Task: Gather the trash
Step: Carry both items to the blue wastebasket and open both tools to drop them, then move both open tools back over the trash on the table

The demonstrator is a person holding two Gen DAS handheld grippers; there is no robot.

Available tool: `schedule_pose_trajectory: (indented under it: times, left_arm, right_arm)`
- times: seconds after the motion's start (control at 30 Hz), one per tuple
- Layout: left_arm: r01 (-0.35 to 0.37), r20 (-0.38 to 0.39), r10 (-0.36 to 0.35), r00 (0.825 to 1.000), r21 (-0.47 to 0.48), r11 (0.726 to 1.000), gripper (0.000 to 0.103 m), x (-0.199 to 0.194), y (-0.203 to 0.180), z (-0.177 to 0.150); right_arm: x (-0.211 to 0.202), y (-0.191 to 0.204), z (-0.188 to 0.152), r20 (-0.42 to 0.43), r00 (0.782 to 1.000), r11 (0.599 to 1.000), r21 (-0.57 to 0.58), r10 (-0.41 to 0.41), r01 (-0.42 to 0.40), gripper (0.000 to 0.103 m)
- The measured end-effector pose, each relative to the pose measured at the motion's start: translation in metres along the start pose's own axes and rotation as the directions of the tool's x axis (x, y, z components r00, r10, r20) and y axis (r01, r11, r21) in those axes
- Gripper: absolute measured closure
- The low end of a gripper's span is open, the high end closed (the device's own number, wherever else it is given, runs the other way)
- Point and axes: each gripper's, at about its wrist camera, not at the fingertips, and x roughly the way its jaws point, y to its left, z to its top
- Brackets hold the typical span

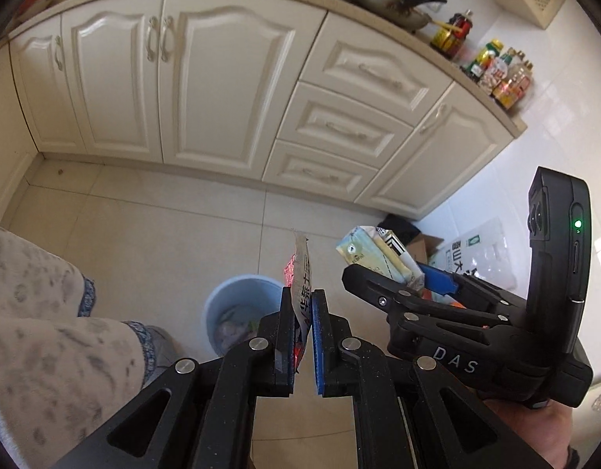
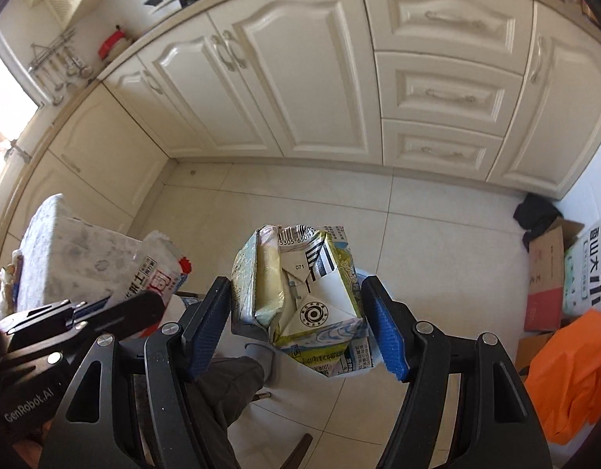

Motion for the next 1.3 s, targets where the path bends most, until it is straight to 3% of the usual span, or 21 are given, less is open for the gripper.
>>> schedule_pose_trajectory:
  times: [0.1, 0.13, 0.17, 0.2, 0.27, 0.37, 0.53, 0.7, 0.9, 1.07, 1.13, 1.3]
  left_arm:
    - [-0.005, -0.041, 0.005, 0.999, 0.001, 1.0, 0.096, 0.032, 0.004, 0.02]
    - [-0.01, -0.054, 0.01, 0.998, 0.003, 1.0, 0.087, 0.042, 0.004, 0.024]
    - [-0.025, -0.07, 0.025, 0.997, 0.005, 1.0, 0.07, 0.051, 0.006, 0.028]
    - [-0.047, -0.073, 0.047, 0.996, 0.005, 0.999, 0.062, 0.059, 0.006, 0.032]
    - [-0.094, -0.063, 0.093, 0.994, -0.011, 0.995, 0.028, 0.066, 0.01, 0.04]
    - [-0.141, -0.038, 0.139, 0.99, -0.032, 0.99, 0.02, 0.068, 0.017, 0.053]
    - [-0.211, 0.006, 0.211, 0.977, -0.033, 0.977, 0.001, 0.056, 0.014, 0.062]
    - [-0.226, 0.058, 0.228, 0.972, -0.033, 0.973, 0.001, 0.038, 0.006, 0.071]
    - [-0.24, 0.137, 0.242, 0.961, -0.032, 0.97, 0.001, 0.001, -0.001, 0.059]
    - [-0.265, 0.222, 0.267, 0.938, -0.042, 0.963, 0.001, -0.06, 0.005, 0.004]
    - [-0.268, 0.256, 0.273, 0.927, -0.053, 0.962, 0.001, -0.098, 0.007, -0.032]
    - [-0.288, 0.338, 0.305, 0.89, -0.101, 0.952, 0.001, -0.173, 0.023, -0.078]
  right_arm:
    - [0.016, -0.01, 0.0, -0.03, 1.0, 1.0, 0.017, -0.001, 0.002, 0.033]
    - [0.02, -0.014, 0.0, -0.037, 0.999, 1.0, 0.025, -0.005, 0.006, 0.032]
    - [0.023, -0.017, 0.0, -0.042, 0.999, 0.999, 0.031, -0.009, 0.01, 0.025]
    - [0.027, -0.02, -0.001, -0.051, 0.999, 0.999, 0.038, -0.013, 0.015, 0.023]
    - [0.031, -0.028, -0.002, -0.059, 0.998, 0.998, 0.055, -0.03, 0.033, 0.013]
    - [0.03, -0.035, -0.005, -0.051, 0.998, 0.996, 0.083, -0.041, 0.045, 0.001]
    - [0.026, -0.039, -0.009, -0.057, 0.996, 0.991, 0.109, -0.075, 0.081, 0.0]
    - [0.015, -0.031, -0.01, -0.037, 0.997, 0.991, 0.105, -0.074, 0.077, 0.0]
    - [-0.011, -0.005, -0.006, 0.01, 0.998, 0.996, 0.071, -0.059, 0.058, 0.0]
    - [-0.036, 0.026, 0.0, 0.057, 0.998, 0.999, 0.035, -0.041, 0.039, 0.0]
    - [-0.045, 0.039, 0.001, 0.072, 0.997, 0.999, 0.014, -0.033, 0.032, 0.0]
    - [-0.07, 0.088, 0.001, 0.115, 0.993, 0.998, -0.064, 0.012, -0.005, 0.0]
